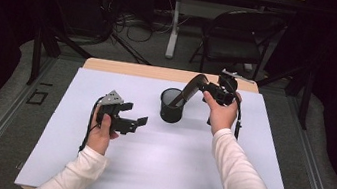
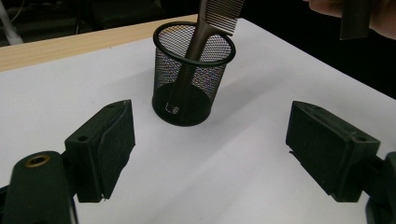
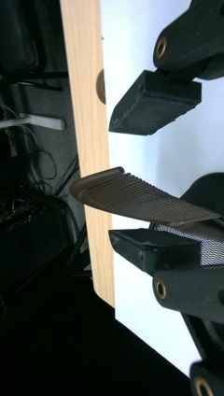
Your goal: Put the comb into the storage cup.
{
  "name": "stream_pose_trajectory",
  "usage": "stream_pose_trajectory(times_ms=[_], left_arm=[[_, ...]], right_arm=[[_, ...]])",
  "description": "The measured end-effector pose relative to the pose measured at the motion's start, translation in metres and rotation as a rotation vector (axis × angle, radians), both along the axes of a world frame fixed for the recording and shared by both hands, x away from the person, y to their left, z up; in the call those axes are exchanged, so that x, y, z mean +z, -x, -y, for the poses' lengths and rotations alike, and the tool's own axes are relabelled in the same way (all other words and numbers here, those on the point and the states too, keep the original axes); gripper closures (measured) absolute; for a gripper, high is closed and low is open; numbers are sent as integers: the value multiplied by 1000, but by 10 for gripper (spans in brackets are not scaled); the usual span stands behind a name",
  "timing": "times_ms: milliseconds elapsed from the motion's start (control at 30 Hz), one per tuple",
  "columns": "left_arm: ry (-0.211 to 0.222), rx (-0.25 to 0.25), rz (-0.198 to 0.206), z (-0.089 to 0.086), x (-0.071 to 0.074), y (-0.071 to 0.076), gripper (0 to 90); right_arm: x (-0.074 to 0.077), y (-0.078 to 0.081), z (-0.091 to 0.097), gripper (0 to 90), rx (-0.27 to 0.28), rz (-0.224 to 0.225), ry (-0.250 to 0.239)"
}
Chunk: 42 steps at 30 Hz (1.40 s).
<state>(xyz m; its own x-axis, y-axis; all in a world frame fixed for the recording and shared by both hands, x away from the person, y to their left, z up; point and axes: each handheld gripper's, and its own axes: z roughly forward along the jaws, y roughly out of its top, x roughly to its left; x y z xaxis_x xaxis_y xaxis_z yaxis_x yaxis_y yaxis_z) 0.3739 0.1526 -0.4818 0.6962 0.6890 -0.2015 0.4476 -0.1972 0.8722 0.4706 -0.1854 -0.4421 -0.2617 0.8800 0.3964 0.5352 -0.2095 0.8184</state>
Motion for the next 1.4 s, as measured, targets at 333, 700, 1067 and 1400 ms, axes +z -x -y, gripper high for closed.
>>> stream_pose_trajectory(times_ms=[333, 700, 1067, 1400], left_arm=[[2, -1, 0, -1, 0, 0, 161], [4, 1, 0, -3, 2, 0, 161], [22, -3, -10, -9, 13, 1, 161], [31, 0, -13, -16, 25, 0, 161]], right_arm=[[9, 12, 6, 382, 23, 39, 44], [19, 25, 9, 327, 33, 72, 77], [32, 44, 10, 298, 38, 107, 168], [41, 58, 8, 227, 91, 122, 217]])
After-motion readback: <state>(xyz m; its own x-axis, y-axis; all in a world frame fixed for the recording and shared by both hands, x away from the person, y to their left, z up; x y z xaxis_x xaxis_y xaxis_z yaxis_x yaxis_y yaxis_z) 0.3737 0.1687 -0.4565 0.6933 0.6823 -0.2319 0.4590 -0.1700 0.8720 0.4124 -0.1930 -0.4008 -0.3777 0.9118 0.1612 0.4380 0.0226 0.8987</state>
